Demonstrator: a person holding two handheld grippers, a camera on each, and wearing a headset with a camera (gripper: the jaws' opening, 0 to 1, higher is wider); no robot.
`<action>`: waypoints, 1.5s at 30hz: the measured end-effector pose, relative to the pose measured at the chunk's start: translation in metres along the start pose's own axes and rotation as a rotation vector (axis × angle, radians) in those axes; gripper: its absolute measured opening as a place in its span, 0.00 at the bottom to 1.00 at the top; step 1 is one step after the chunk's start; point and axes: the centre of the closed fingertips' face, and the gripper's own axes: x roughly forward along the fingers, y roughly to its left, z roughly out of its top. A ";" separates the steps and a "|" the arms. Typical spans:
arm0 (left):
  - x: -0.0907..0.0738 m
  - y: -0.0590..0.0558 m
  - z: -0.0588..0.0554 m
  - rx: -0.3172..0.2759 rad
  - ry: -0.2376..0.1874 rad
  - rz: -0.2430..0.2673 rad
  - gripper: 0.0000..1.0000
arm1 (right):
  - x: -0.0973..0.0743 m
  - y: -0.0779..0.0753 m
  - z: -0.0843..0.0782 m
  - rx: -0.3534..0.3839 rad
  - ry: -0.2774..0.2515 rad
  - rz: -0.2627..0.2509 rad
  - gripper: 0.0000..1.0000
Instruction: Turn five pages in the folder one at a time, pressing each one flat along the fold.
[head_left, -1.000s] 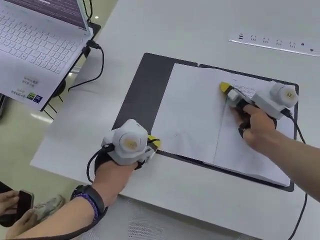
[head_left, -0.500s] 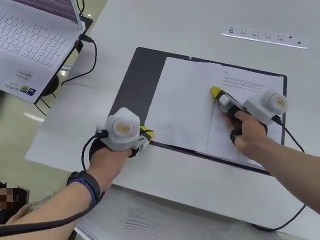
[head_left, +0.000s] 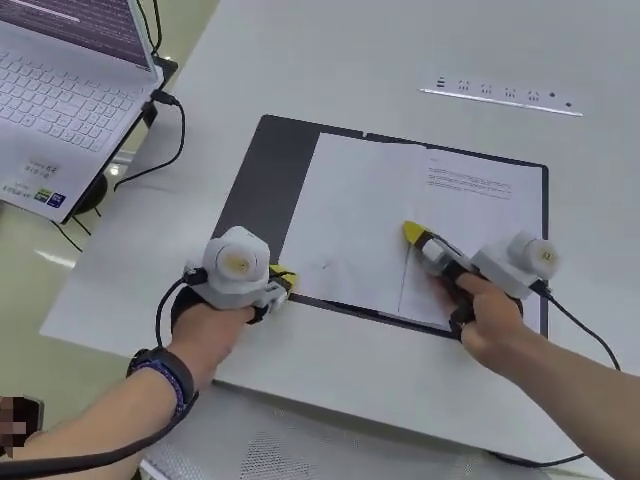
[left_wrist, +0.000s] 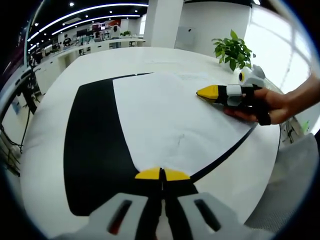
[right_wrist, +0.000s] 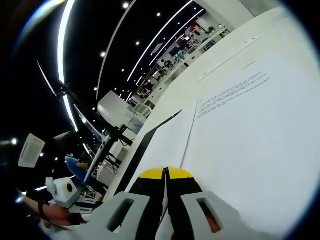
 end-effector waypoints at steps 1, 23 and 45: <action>0.000 0.000 0.000 0.001 0.000 -0.001 0.00 | -0.001 0.001 -0.002 0.000 0.004 0.000 0.00; -0.001 -0.001 -0.001 0.035 0.006 -0.008 0.00 | -0.032 0.007 -0.041 -0.019 0.071 0.026 0.00; -0.001 -0.001 -0.001 0.054 0.001 -0.017 0.00 | -0.060 0.019 -0.073 0.006 0.099 0.039 0.00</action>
